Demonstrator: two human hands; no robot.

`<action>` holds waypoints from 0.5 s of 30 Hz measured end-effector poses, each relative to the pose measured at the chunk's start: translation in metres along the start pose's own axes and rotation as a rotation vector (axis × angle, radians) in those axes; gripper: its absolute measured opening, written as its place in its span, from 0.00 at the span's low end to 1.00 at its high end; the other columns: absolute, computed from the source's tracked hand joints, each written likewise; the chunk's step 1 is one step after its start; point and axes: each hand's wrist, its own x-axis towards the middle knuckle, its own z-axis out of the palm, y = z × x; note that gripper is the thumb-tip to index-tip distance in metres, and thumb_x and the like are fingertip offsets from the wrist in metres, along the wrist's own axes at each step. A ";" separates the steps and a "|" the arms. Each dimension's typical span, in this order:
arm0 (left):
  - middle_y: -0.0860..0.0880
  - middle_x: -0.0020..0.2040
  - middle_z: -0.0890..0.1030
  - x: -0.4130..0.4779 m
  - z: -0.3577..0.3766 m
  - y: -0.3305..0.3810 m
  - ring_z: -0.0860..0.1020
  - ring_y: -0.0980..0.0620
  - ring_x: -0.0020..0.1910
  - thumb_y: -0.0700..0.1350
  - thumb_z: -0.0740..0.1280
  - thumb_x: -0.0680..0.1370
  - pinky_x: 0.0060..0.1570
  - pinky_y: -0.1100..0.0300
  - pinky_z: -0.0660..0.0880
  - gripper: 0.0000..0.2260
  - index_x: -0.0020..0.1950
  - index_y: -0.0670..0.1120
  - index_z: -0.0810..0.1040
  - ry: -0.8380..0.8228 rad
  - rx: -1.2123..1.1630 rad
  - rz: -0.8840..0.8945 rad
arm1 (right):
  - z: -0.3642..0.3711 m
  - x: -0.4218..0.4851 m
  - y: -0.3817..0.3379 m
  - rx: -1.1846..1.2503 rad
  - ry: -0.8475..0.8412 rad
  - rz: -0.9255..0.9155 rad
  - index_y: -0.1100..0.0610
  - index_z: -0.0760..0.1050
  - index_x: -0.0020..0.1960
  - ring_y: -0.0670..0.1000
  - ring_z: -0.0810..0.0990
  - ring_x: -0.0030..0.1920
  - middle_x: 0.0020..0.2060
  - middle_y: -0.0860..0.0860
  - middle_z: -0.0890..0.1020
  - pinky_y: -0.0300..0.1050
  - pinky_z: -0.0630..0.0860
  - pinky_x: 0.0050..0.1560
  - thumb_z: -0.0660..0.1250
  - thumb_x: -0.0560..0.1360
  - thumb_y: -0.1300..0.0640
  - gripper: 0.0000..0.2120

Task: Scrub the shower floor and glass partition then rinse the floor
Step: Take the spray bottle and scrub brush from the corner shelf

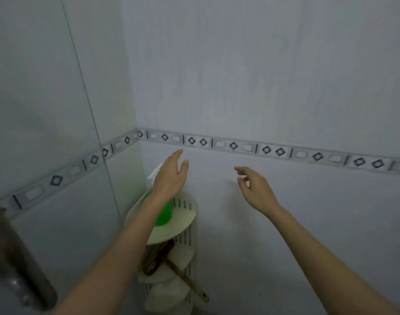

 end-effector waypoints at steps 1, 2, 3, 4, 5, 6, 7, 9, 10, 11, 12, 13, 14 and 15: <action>0.47 0.75 0.67 -0.002 0.001 -0.013 0.67 0.48 0.73 0.50 0.57 0.84 0.73 0.54 0.63 0.22 0.77 0.46 0.63 0.079 -0.056 -0.031 | 0.016 -0.001 0.005 0.017 -0.031 0.011 0.52 0.70 0.69 0.46 0.75 0.54 0.61 0.49 0.76 0.43 0.72 0.54 0.58 0.81 0.57 0.17; 0.46 0.75 0.67 0.000 0.003 -0.031 0.67 0.48 0.73 0.49 0.58 0.84 0.71 0.58 0.61 0.22 0.77 0.45 0.63 0.172 -0.084 -0.056 | 0.035 0.000 0.015 0.017 -0.053 0.011 0.52 0.70 0.68 0.46 0.76 0.53 0.61 0.49 0.77 0.43 0.73 0.54 0.58 0.81 0.57 0.17; 0.46 0.75 0.67 -0.003 0.007 -0.050 0.67 0.48 0.73 0.48 0.58 0.83 0.69 0.61 0.60 0.22 0.77 0.44 0.63 0.231 -0.093 -0.096 | 0.058 -0.005 0.026 0.013 -0.090 0.027 0.52 0.70 0.68 0.46 0.76 0.53 0.61 0.49 0.77 0.43 0.73 0.54 0.58 0.81 0.57 0.16; 0.45 0.75 0.67 -0.005 0.010 -0.062 0.66 0.47 0.73 0.47 0.59 0.83 0.67 0.63 0.59 0.22 0.77 0.44 0.62 0.275 -0.104 -0.130 | 0.076 -0.009 0.036 0.010 -0.132 0.051 0.52 0.71 0.68 0.46 0.76 0.53 0.60 0.49 0.77 0.43 0.74 0.54 0.58 0.81 0.57 0.16; 0.45 0.76 0.66 -0.006 0.015 -0.081 0.65 0.47 0.74 0.48 0.59 0.83 0.66 0.64 0.59 0.23 0.77 0.44 0.61 0.296 -0.118 -0.195 | 0.105 -0.017 0.050 0.020 -0.170 0.089 0.52 0.71 0.68 0.46 0.77 0.53 0.60 0.50 0.77 0.42 0.74 0.53 0.57 0.81 0.57 0.16; 0.45 0.76 0.64 -0.002 0.019 -0.091 0.64 0.48 0.74 0.48 0.59 0.83 0.68 0.63 0.58 0.24 0.78 0.44 0.60 0.319 -0.151 -0.244 | 0.125 -0.022 0.060 0.029 -0.185 0.117 0.53 0.71 0.68 0.48 0.77 0.53 0.61 0.50 0.77 0.42 0.74 0.53 0.57 0.81 0.57 0.16; 0.45 0.78 0.63 0.001 0.024 -0.106 0.62 0.48 0.76 0.49 0.59 0.83 0.71 0.61 0.58 0.25 0.79 0.44 0.58 0.325 -0.171 -0.283 | 0.151 -0.031 0.073 0.028 -0.227 0.153 0.54 0.71 0.68 0.49 0.78 0.54 0.61 0.52 0.77 0.40 0.73 0.52 0.57 0.81 0.57 0.16; 0.46 0.79 0.60 0.010 0.035 -0.134 0.60 0.48 0.77 0.51 0.60 0.83 0.76 0.53 0.58 0.28 0.80 0.44 0.56 0.328 -0.199 -0.342 | 0.204 -0.052 0.096 0.047 -0.337 0.244 0.55 0.69 0.69 0.52 0.78 0.56 0.62 0.55 0.76 0.38 0.70 0.52 0.57 0.81 0.57 0.17; 0.46 0.79 0.61 0.015 0.040 -0.148 0.60 0.48 0.77 0.52 0.61 0.82 0.75 0.50 0.60 0.29 0.80 0.44 0.55 0.322 -0.209 -0.361 | 0.230 -0.064 0.106 0.054 -0.408 0.298 0.56 0.68 0.70 0.53 0.77 0.58 0.64 0.56 0.75 0.38 0.70 0.53 0.57 0.81 0.57 0.18; 0.47 0.78 0.63 0.020 0.045 -0.161 0.63 0.49 0.76 0.53 0.62 0.82 0.74 0.50 0.62 0.29 0.80 0.45 0.57 0.324 -0.220 -0.372 | 0.255 -0.076 0.117 0.063 -0.482 0.362 0.57 0.66 0.72 0.54 0.75 0.61 0.66 0.57 0.74 0.39 0.69 0.56 0.58 0.81 0.56 0.19; 0.49 0.75 0.67 0.024 0.049 -0.167 0.67 0.51 0.73 0.53 0.62 0.81 0.71 0.54 0.66 0.27 0.78 0.46 0.60 0.327 -0.235 -0.363 | 0.273 -0.087 0.125 0.064 -0.562 0.424 0.56 0.63 0.73 0.55 0.73 0.64 0.68 0.58 0.71 0.41 0.68 0.60 0.58 0.81 0.55 0.21; 0.52 0.70 0.73 0.029 0.054 -0.176 0.72 0.55 0.67 0.52 0.63 0.81 0.66 0.63 0.70 0.24 0.76 0.46 0.64 0.330 -0.253 -0.356 | 0.293 -0.096 0.135 0.072 -0.640 0.486 0.56 0.60 0.75 0.55 0.70 0.67 0.70 0.58 0.68 0.43 0.67 0.64 0.59 0.81 0.53 0.24; 0.56 0.63 0.75 0.033 0.059 -0.183 0.75 0.61 0.58 0.51 0.63 0.81 0.57 0.72 0.71 0.20 0.72 0.47 0.67 0.328 -0.258 -0.353 | 0.312 -0.105 0.144 0.069 -0.711 0.540 0.55 0.56 0.76 0.56 0.67 0.70 0.72 0.57 0.65 0.46 0.65 0.67 0.59 0.80 0.51 0.27; 0.60 0.56 0.76 0.036 0.061 -0.185 0.75 0.67 0.51 0.49 0.64 0.81 0.50 0.78 0.69 0.17 0.69 0.49 0.69 0.337 -0.272 -0.339 | 0.325 -0.111 0.151 0.054 -0.769 0.573 0.55 0.54 0.77 0.56 0.65 0.71 0.73 0.57 0.63 0.48 0.64 0.70 0.60 0.80 0.48 0.30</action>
